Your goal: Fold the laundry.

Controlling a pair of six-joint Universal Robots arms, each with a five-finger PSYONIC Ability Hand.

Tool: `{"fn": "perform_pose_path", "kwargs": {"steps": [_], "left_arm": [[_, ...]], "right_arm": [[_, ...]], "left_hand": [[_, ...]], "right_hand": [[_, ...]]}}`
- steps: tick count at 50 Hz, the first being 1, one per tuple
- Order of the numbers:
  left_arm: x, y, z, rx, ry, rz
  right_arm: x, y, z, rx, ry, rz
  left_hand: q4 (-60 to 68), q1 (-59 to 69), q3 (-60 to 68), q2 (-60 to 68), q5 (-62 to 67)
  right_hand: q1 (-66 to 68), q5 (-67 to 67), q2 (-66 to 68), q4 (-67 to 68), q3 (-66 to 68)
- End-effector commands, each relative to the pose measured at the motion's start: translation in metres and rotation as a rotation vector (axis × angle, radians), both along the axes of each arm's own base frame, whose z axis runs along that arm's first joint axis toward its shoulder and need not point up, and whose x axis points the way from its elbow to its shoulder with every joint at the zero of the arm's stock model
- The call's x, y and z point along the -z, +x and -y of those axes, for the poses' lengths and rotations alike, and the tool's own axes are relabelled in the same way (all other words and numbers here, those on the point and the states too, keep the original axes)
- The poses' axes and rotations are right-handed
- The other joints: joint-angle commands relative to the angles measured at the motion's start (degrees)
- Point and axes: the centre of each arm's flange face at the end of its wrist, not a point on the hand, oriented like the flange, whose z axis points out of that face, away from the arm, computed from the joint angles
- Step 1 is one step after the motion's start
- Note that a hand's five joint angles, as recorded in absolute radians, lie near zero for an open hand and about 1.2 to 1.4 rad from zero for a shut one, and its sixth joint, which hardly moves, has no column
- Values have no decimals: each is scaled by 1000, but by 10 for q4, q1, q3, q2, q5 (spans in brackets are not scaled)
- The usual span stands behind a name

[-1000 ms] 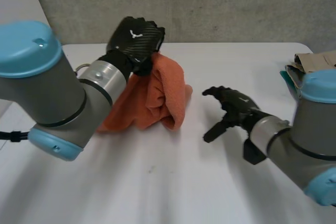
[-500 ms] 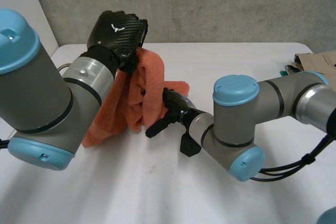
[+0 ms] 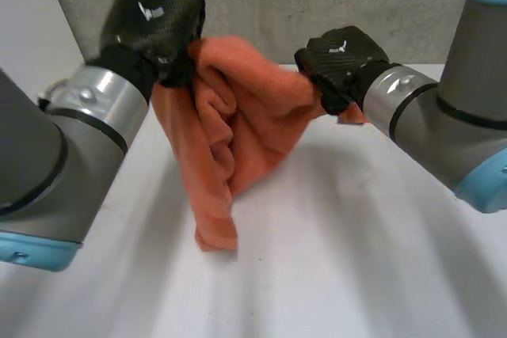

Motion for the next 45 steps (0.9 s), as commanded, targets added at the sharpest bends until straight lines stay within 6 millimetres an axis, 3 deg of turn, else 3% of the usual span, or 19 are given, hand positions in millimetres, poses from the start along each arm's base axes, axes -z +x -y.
{"fn": "perform_pose_path", "kwargs": {"steps": [1, 4, 6, 8, 11, 12, 14, 15, 20, 23, 26, 29, 33, 35, 36, 37, 42, 44, 45], "left_arm": [[74, -10, 16, 2, 169, 112], [106, -20, 33, -1, 215, 149], [111, -28, 45, -1, 191, 139], [108, -39, 65, -7, 130, 105], [94, -49, 87, -18, 36, 49], [79, -52, 102, -33, -41, 12], [61, -54, 114, -48, -125, -23], [42, -56, 121, -61, -206, -58], [-1, -60, 121, -74, -393, -171], [-12, -59, 109, -69, -425, -200], [-8, -49, 92, -68, -394, -181], [8, -43, 82, -67, -342, -146], [55, -34, 65, -56, -208, -51], [89, -28, 54, -48, -116, 12], [99, -26, 50, -45, -85, 32], [116, -24, 41, -35, -34, 68], [160, -22, 9, 15, 124, 184], [174, -23, 1, 31, 180, 227], [183, -22, -8, 44, 236, 268]], "right_arm": [[19, -3, -14, -29, 121, -116], [44, 3, -1, -29, 134, -166], [58, 8, 16, -18, 106, -173], [59, 15, 29, -11, 50, -153], [52, 25, 60, 37, -82, -86], [50, 27, 69, 54, -119, -64], [32, 30, 90, 101, -248, 11], [25, 31, 95, 112, -288, 42], [-15, 38, 105, 122, -497, 186], [-38, 36, 100, 120, -554, 254], [-41, 30, 89, 118, -518, 246], [-23, 23, 79, 117, -416, 187], [14, 12, 62, 112, -245, 72], [32, 8, 52, 105, -171, 23], [51, 3, 43, 100, -94, -27], [59, 1, 39, 97, -66, -45], [108, -9, 18, 68, 69, -140], [127, -15, 14, 62, 98, -170], [131, -17, 14, 64, 105, -177]], "left_hand": [[111, 159, 114, 114, 155], [111, 159, 114, 114, 155], [111, 159, 114, 114, 155], [111, 159, 114, 114, 155], [111, 159, 114, 114, 155], [111, 159, 114, 114, 155], [111, 159, 114, 114, 155], [111, 159, 114, 114, 155], [111, 159, 114, 114, 155], [111, 159, 114, 114, 155], [111, 159, 114, 114, 155], [111, 159, 114, 114, 155], [111, 159, 114, 114, 155], [111, 159, 114, 114, 155], [111, 159, 114, 114, 155], [95, 142, 98, 97, 138], [17, 65, 20, 20, 61], [-58, -11, -55, -55, -15], [-172, -124, -169, -169, -128]], "right_hand": [[241, 142, 126, 120, 123], [241, 142, 126, 120, 123], [241, 142, 126, 120, 123], [241, 142, 126, 120, 123], [241, 142, 126, 120, 123], [241, 142, 126, 120, 123], [241, 142, 126, 120, 123], [241, 142, 126, 120, 123], [241, 142, 126, 120, 123], [241, 142, 126, 120, 123], [241, 142, 126, 120, 123], [241, 142, 126, 120, 123], [241, 142, 126, 120, 123], [241, 142, 126, 120, 123], [241, 142, 126, 120, 123], [241, 142, 126, 120, 123], [241, 142, 126, 120, 123], [241, 142, 126, 120, 123], [241, 142, 126, 120, 123]]}}
